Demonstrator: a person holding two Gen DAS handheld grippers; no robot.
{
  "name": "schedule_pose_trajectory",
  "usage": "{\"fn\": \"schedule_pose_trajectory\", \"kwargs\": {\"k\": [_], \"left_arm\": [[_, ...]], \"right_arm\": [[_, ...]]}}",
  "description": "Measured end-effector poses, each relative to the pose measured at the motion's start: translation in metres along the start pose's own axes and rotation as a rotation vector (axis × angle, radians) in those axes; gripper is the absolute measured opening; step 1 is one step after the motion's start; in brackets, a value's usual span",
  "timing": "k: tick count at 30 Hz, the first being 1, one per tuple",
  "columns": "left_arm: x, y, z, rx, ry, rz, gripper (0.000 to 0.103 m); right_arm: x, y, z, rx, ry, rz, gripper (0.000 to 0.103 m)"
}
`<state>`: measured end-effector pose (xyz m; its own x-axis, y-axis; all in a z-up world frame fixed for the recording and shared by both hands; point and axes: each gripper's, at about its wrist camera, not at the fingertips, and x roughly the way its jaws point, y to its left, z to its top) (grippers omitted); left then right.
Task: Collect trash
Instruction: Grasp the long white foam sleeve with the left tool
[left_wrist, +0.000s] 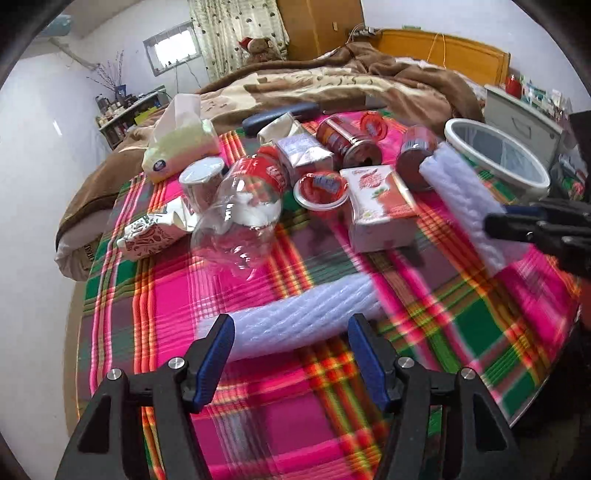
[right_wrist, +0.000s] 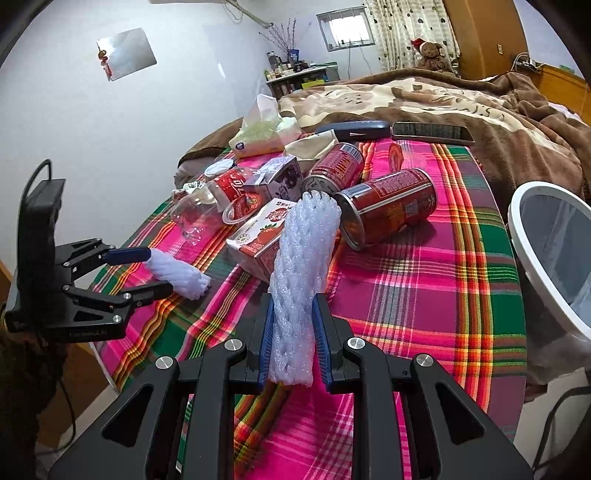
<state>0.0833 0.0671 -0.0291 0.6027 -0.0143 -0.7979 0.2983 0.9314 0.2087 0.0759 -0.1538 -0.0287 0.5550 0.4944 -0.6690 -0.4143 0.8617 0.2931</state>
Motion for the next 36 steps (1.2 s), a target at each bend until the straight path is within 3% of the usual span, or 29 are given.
{"fn": "schedule_pose_trajectory", "kwargs": {"k": [3, 14, 19, 21, 23, 25, 27, 33, 36], "left_arm": [[0.005, -0.002, -0.001, 0.09, -0.009, -0.01, 0.064], [0.024, 0.005, 0.007, 0.105, -0.011, -0.062, 0.064], [0.021, 0.002, 0.009, 0.086, 0.002, -0.05, 0.049], [0.018, 0.001, 0.01, 0.064, 0.002, -0.041, 0.029], [0.012, 0.003, 0.01, 0.019, -0.009, -0.082, 0.016], [0.008, 0.008, 0.009, -0.055, -0.006, -0.123, 0.014], [0.004, 0.005, 0.008, -0.073, -0.015, -0.141, 0.007], [-0.006, -0.005, 0.007, -0.12, -0.024, -0.183, 0.007], [-0.008, -0.01, 0.01, -0.096, -0.042, -0.113, 0.008]], "right_arm": [[0.002, 0.002, 0.0, 0.0, 0.01, -0.009, 0.022], [0.003, 0.002, 0.003, 0.018, 0.014, -0.049, 0.022], [0.003, 0.002, 0.003, 0.019, 0.01, -0.057, 0.022], [0.003, 0.001, 0.001, 0.023, 0.01, -0.058, 0.022], [0.002, 0.0, 0.0, 0.03, 0.009, -0.058, 0.022], [0.0, -0.001, 0.0, 0.033, 0.004, -0.054, 0.022], [-0.003, -0.001, 0.0, 0.033, -0.003, -0.054, 0.022], [-0.014, -0.005, -0.001, 0.041, -0.024, -0.052, 0.022], [-0.017, -0.007, -0.002, 0.047, -0.029, -0.052, 0.022]]}}
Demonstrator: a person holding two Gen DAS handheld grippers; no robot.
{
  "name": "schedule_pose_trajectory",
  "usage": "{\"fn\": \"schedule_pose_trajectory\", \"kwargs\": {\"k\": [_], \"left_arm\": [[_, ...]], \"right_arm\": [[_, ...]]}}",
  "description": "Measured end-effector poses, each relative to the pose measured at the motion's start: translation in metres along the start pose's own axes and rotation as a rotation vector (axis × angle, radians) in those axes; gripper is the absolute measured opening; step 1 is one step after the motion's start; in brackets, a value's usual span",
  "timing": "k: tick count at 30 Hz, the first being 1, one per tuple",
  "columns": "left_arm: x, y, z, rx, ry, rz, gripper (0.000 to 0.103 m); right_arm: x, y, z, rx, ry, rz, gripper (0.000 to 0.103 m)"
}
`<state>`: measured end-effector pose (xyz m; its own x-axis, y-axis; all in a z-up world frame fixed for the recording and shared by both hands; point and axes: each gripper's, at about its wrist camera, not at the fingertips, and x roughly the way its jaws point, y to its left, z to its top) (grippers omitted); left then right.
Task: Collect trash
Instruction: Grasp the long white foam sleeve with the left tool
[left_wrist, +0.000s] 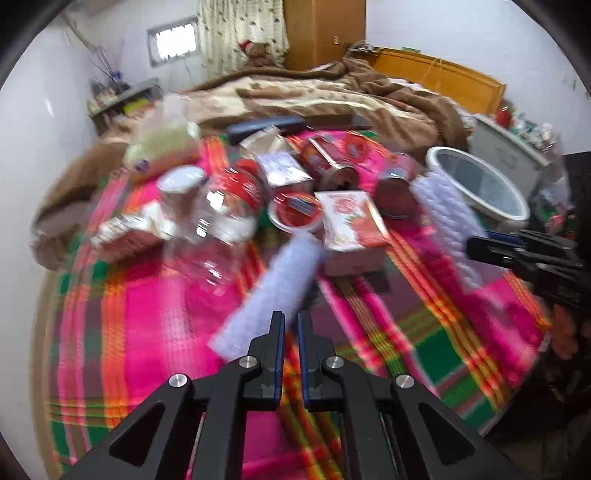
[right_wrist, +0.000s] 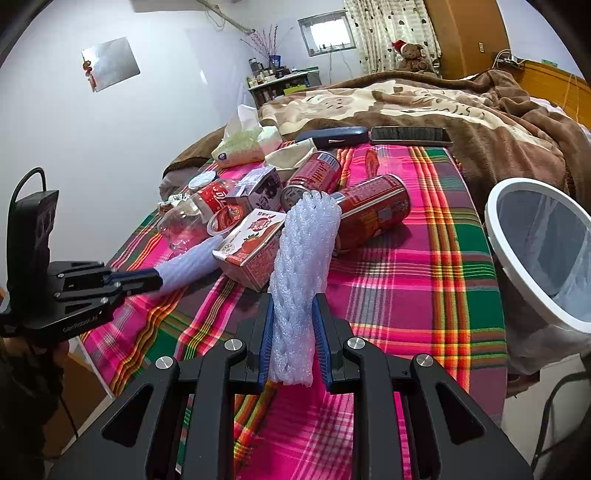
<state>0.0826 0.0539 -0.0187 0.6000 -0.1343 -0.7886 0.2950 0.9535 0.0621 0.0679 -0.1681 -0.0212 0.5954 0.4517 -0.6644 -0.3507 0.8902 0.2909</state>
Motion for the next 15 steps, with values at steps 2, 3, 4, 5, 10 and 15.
{"fn": "schedule_pose_trajectory", "kwargs": {"k": [2, 3, 4, 5, 10, 15], "left_arm": [[0.002, 0.004, 0.005, -0.013, 0.002, 0.034, 0.012], [0.002, 0.006, 0.007, -0.013, -0.01, 0.044, 0.025], [0.003, 0.007, 0.009, -0.006, -0.016, 0.04, 0.037], [0.006, 0.008, 0.011, 0.0, -0.009, 0.017, 0.059], [0.033, 0.011, 0.015, 0.006, 0.063, -0.056, 0.064], [0.046, 0.015, 0.011, -0.024, 0.099, -0.055, 0.036]], "right_arm": [[0.0, -0.002, 0.001, 0.006, -0.001, 0.0, 0.022], [-0.001, -0.003, 0.001, 0.007, -0.004, -0.001, 0.022], [-0.001, -0.004, 0.001, 0.008, -0.003, -0.002, 0.022], [0.0, -0.004, 0.001, 0.009, -0.002, -0.002, 0.022], [0.003, -0.003, 0.003, 0.011, 0.004, -0.001, 0.022], [0.002, -0.002, 0.002, 0.002, 0.006, 0.001, 0.022]]}}
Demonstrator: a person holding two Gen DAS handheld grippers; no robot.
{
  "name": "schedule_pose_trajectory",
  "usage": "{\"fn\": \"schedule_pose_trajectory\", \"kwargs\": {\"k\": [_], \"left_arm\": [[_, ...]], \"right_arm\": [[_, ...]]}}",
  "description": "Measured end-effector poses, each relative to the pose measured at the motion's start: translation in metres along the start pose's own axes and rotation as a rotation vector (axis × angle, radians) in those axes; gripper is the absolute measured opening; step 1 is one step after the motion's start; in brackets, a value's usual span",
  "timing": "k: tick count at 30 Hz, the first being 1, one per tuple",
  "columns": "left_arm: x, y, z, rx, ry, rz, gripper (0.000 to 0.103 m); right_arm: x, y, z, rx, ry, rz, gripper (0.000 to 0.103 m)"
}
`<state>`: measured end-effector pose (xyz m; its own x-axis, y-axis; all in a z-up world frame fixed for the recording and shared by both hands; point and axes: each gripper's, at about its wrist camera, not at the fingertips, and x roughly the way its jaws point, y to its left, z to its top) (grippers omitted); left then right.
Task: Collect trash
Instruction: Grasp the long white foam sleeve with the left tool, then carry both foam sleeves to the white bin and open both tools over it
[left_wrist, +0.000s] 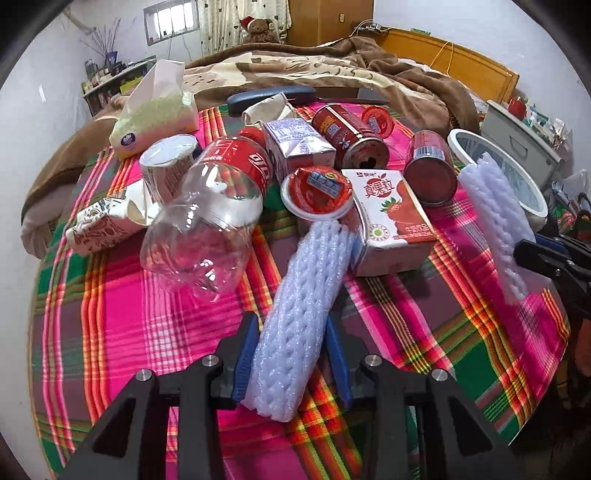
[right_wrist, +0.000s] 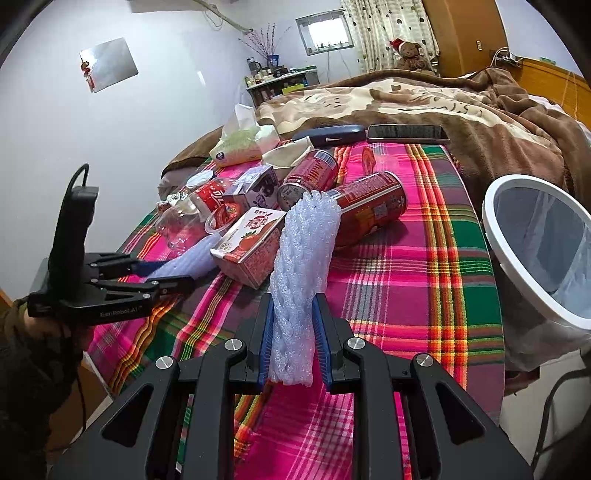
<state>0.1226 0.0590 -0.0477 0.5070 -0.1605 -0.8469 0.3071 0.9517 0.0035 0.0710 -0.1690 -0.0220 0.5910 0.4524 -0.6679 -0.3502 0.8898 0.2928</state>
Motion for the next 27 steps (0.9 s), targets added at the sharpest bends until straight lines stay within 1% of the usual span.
{"fn": "schedule_pose_trajectory", "kwargs": {"k": [3, 4, 5, 7, 9, 12, 14, 16, 23, 27], "left_arm": [[-0.005, -0.007, -0.003, 0.027, 0.001, 0.013, 0.027], [-0.007, -0.009, -0.004, 0.027, 0.003, 0.012, 0.027], [-0.011, -0.01, -0.004, 0.018, -0.006, 0.014, 0.027], [-0.024, -0.013, -0.005, -0.007, -0.039, -0.006, 0.027], [-0.036, -0.017, -0.006, -0.037, -0.072, -0.001, 0.027], [-0.053, -0.027, -0.003, -0.061, -0.108, -0.036, 0.027], [-0.062, -0.036, 0.0, -0.06, -0.133, -0.045, 0.027], [-0.068, -0.045, 0.006, -0.071, -0.145, -0.079, 0.027], [-0.08, -0.084, 0.028, -0.07, -0.191, -0.102, 0.027], [-0.073, -0.109, 0.045, -0.068, -0.195, -0.128, 0.027]], "right_arm": [[0.0, -0.001, 0.001, 0.0, -0.003, -0.004, 0.022], [0.0, -0.002, 0.001, 0.002, -0.003, -0.005, 0.022], [-0.001, -0.003, 0.001, 0.005, -0.004, -0.005, 0.022], [-0.004, -0.005, 0.001, 0.009, -0.01, -0.005, 0.022], [-0.007, -0.007, 0.002, 0.01, -0.018, -0.007, 0.022], [-0.013, -0.011, 0.005, 0.016, -0.036, -0.009, 0.022], [-0.017, -0.014, 0.007, 0.021, -0.046, -0.012, 0.022], [-0.021, -0.017, 0.009, 0.027, -0.059, -0.015, 0.022], [-0.042, -0.038, 0.016, 0.054, -0.104, -0.06, 0.022], [-0.055, -0.055, 0.018, 0.075, -0.13, -0.099, 0.022]]}}
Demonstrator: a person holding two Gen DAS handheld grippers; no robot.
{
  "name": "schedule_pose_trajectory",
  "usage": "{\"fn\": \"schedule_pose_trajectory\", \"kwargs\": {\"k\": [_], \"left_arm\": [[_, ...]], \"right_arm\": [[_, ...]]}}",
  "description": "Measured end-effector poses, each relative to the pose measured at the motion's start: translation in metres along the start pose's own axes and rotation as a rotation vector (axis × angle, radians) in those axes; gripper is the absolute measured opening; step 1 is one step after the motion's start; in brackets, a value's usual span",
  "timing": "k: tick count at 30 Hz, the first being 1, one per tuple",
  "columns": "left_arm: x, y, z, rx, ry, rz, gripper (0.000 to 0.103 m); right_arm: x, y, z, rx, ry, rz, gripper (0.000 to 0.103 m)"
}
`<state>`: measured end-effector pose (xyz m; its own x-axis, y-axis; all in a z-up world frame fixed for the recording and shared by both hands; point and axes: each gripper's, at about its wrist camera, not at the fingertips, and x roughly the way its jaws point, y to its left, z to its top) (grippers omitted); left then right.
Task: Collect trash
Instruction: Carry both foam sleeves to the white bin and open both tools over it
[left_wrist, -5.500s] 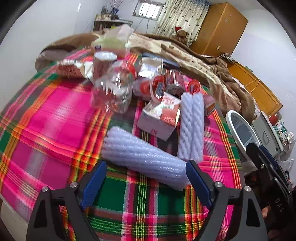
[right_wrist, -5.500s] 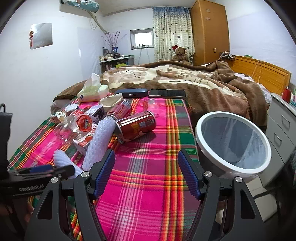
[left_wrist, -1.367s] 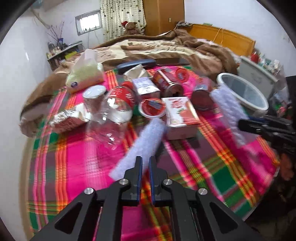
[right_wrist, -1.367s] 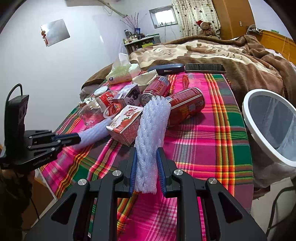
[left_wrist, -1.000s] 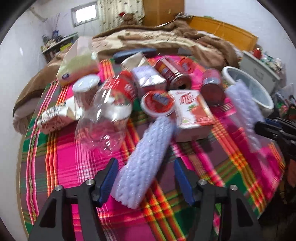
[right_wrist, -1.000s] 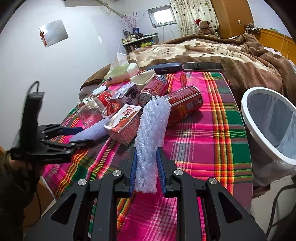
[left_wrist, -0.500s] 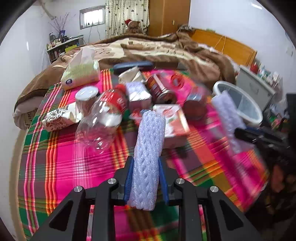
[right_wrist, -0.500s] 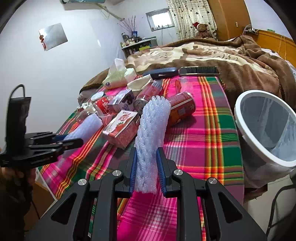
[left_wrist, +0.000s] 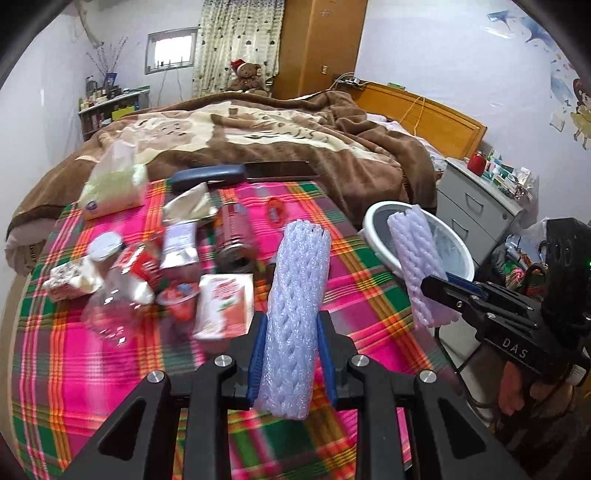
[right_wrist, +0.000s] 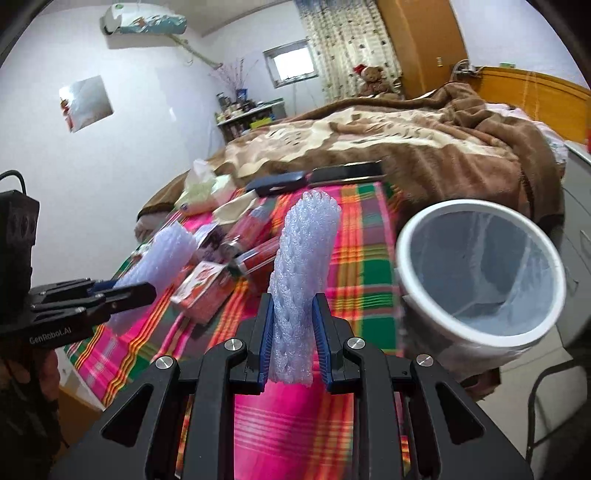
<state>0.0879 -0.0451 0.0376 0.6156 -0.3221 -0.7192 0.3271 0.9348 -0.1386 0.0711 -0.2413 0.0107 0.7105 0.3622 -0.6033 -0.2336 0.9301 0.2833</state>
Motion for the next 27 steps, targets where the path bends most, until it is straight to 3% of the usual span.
{"fn": "schedule_pose_trajectory", "kwargs": {"k": [14, 27], "left_arm": [[0.053, -0.09, 0.033, 0.07, -0.002, -0.081, 0.027], [0.132, -0.152, 0.068, 0.108, 0.07, -0.178, 0.027]], "right_arm": [[-0.012, -0.063, 0.021, 0.066, -0.042, -0.165, 0.022], [0.004, -0.13, 0.026, 0.154, 0.034, -0.279, 0.022]]}}
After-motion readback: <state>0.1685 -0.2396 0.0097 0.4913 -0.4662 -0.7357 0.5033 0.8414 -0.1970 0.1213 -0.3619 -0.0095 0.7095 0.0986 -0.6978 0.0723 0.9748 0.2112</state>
